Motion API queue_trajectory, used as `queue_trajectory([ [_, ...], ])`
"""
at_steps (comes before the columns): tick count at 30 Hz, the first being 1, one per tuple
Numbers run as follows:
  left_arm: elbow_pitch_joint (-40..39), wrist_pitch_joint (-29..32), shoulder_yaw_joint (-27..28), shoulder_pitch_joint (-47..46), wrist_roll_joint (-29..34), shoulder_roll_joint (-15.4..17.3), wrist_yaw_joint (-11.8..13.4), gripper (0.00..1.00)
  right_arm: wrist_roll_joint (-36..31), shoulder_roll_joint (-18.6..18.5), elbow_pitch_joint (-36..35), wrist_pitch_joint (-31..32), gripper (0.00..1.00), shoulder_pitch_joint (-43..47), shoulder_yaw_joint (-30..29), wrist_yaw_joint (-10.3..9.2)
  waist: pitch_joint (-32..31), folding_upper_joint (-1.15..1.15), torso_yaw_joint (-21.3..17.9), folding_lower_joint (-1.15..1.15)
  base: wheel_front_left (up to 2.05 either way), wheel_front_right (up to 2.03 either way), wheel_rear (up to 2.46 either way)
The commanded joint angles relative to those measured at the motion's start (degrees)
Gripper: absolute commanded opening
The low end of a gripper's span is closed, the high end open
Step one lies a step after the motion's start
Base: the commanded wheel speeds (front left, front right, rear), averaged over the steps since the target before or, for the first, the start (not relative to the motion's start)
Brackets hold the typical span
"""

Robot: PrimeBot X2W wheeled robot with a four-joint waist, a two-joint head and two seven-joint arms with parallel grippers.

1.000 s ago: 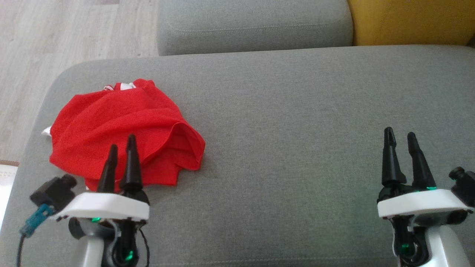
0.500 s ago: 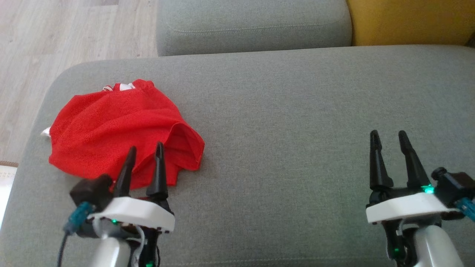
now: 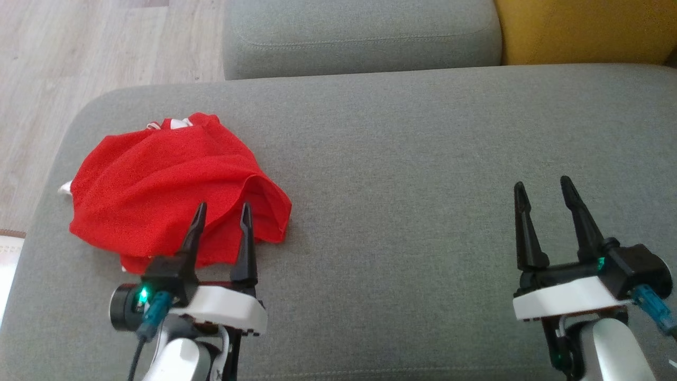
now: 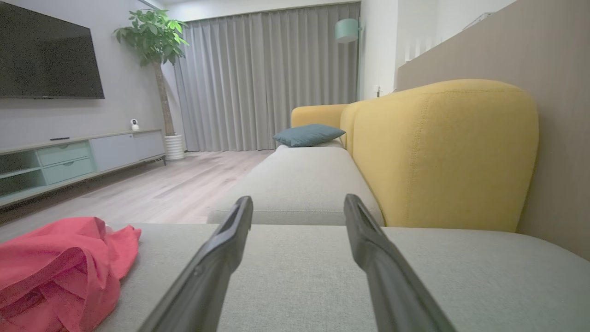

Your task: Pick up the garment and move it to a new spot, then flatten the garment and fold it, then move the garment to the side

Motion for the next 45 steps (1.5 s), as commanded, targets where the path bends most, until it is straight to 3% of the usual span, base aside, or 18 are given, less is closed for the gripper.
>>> queue_trajectory([
  [1,-2.9,-1.0,1.2,-3.3,0.6,0.5,0.8,1.00,-1.4,-0.5,-2.8,-1.0,1.00,-1.9,1.8,0.36,0.1,0.00,0.1,0.00,0.00,0.00,0.00],
  [6,-5.6,-1.8,3.8,-2.3,-2.3,-1.5,0.0,1.00,2.9,-0.5,-3.0,-1.8,1.00,-1.5,2.2,0.38,0.0,0.00,0.3,0.00,0.00,0.00,0.00],
  [10,-6.4,-2.7,7.6,-0.5,-2.5,-3.9,-3.3,1.00,6.0,-0.5,-1.9,-2.6,1.00,-1.3,2.2,0.40,-0.2,0.00,0.5,0.00,0.00,0.00,0.00],
  [14,-3.9,-3.3,8.7,1.0,1.0,-4.8,-6.1,1.00,7.5,-0.5,0.2,-3.3,1.00,-0.6,2.5,0.41,-0.6,0.00,0.5,0.00,0.00,0.00,0.00],
  [19,-1.9,-4.2,9.4,1.8,4.7,-5.6,-7.8,1.00,11.3,-0.6,5.0,-4.2,1.00,-0.3,3.1,0.43,-1.0,0.00,0.5,0.00,0.00,0.00,0.00],
  [25,-0.8,-4.7,9.6,2.3,7.6,-6.0,-8.7,1.00,10.9,-0.6,10.1,-4.7,1.00,-1.9,3.7,0.44,-1.2,0.00,0.3,0.00,0.00,0.00,0.00],
  [35,-0.1,-4.7,10.1,2.0,7.0,-6.2,-8.6,1.00,11.8,-0.6,11.6,-4.7,1.00,-2.9,3.5,0.44,-1.2,0.00,0.9,0.00,0.00,0.00,0.00],
  [45,0.5,-4.7,11.9,1.8,7.2,-6.2,-7.4,1.00,12.9,-0.6,12.5,-4.7,1.00,-2.2,4.5,0.44,-2.2,0.00,8.0,0.00,0.00,0.00,0.00],
])
